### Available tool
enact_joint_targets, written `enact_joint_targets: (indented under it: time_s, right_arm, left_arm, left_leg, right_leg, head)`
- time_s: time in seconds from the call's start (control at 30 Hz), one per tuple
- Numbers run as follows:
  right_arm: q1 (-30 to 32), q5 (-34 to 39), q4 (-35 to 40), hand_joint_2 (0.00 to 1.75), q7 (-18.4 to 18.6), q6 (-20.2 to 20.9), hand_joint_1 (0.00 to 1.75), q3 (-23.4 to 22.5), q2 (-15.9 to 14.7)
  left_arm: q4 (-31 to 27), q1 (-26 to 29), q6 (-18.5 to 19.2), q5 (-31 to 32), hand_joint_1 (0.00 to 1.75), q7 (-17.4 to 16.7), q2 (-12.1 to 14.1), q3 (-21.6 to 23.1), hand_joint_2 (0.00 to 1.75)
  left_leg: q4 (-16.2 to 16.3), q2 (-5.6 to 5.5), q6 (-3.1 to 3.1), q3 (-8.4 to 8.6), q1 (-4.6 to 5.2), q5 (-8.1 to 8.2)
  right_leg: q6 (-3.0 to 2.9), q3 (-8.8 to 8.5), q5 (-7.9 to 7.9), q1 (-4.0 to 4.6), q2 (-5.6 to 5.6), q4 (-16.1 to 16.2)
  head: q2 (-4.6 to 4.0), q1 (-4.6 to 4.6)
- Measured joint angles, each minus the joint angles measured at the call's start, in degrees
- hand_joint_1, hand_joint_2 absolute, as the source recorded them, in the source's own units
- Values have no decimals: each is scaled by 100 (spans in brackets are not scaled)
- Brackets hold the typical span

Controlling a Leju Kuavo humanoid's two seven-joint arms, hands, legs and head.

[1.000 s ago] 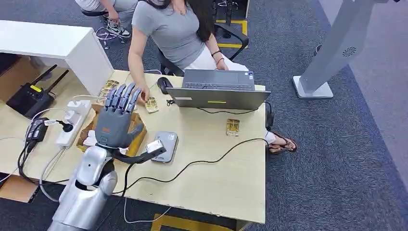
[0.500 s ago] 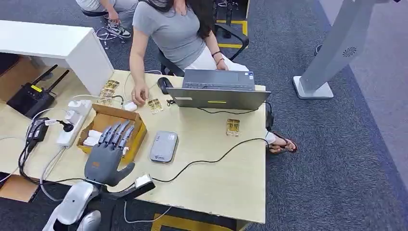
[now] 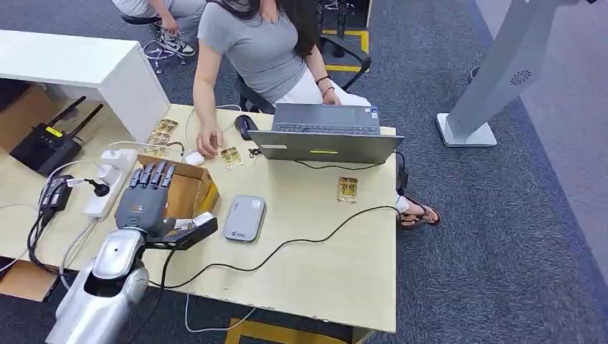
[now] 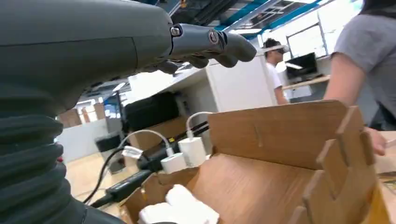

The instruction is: Pass the card to the sensor for recognition and then transmit it.

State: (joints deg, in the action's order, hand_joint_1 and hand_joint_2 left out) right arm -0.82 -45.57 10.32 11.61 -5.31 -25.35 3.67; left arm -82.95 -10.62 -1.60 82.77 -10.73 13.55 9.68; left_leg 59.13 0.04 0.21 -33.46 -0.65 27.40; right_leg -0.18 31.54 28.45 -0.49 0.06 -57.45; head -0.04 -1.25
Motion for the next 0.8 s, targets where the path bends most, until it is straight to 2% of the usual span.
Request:
enact_joint_targets:
  time_s: [0.47, 0.6, 0.67, 0.8]
  right_arm:
    - [-10, -22, 0, 0, 46, 11, 0, -57, 0]
    - [-10, -37, 0, 0, 2, 11, 0, -100, 0]
    - [-9, -37, 0, 0, -2, 9, 0, -138, 0]
    - [-9, -39, 0, 0, -2, 7, 0, -186, 0]
  left_arm:
    - [387, -201, 101, -245, 0, 74, -33, 0, 175]
    - [346, -108, -213, -293, 0, 279, -109, 0, 175]
    - [151, 19, -369, -273, 0, 389, -179, 2, 175]
    - [-122, 200, -383, -240, 0, 422, -291, 15, 175]
  left_leg:
    - [0, 0, 0, -1, -2, 1]
    - [0, 0, 0, -2, 0, 1]
    - [0, 1, 1, -2, 1, 2]
    - [0, 3, 5, -2, 2, 7]
  right_leg:
    - [0, 1, 1, 0, 0, 0]
    - [0, 2, 1, 0, 1, 0]
    - [1, 2, 1, 0, 1, 0]
    - [1, 2, 1, -2, 3, 1]
  head:
    - [0, -2]
    - [0, -2]
    - [0, 0]
    - [0, 0]
